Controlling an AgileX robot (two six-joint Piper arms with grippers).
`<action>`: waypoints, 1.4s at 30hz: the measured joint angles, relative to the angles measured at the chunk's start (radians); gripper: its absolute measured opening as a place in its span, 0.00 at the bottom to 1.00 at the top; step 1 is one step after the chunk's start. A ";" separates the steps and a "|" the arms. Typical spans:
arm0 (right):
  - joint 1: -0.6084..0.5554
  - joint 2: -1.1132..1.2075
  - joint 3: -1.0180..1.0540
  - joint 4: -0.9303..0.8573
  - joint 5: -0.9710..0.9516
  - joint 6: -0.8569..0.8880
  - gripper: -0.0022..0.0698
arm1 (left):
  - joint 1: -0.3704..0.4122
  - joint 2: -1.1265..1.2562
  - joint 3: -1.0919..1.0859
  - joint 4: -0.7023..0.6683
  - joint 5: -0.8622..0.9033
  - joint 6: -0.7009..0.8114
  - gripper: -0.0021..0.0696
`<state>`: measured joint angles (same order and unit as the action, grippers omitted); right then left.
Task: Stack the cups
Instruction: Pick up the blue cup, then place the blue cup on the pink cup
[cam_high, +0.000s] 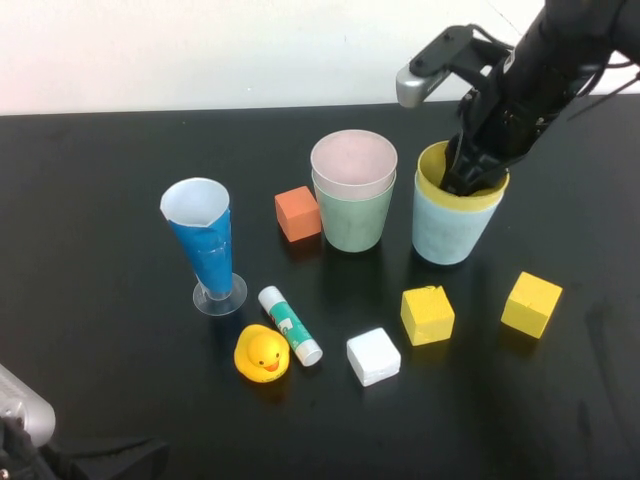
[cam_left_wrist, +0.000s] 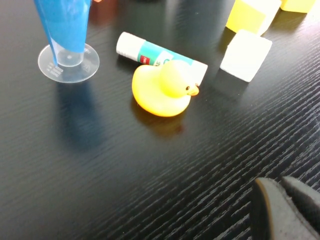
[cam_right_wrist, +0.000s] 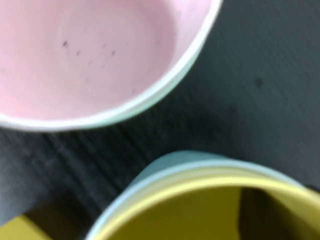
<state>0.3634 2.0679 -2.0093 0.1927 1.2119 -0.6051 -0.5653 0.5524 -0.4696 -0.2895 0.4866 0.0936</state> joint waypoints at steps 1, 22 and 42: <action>0.000 -0.003 -0.010 -0.002 0.016 0.000 0.18 | 0.000 0.000 0.000 0.000 0.000 0.000 0.03; 0.031 -0.044 -0.202 0.315 -0.069 -0.161 0.13 | 0.000 0.000 0.000 0.073 0.042 -0.002 0.03; 0.031 0.012 -0.202 0.198 -0.063 -0.067 0.34 | 0.000 0.000 0.000 0.118 0.042 -0.001 0.03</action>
<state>0.3948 2.0794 -2.2115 0.3909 1.1494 -0.6716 -0.5653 0.5524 -0.4696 -0.1716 0.5290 0.0930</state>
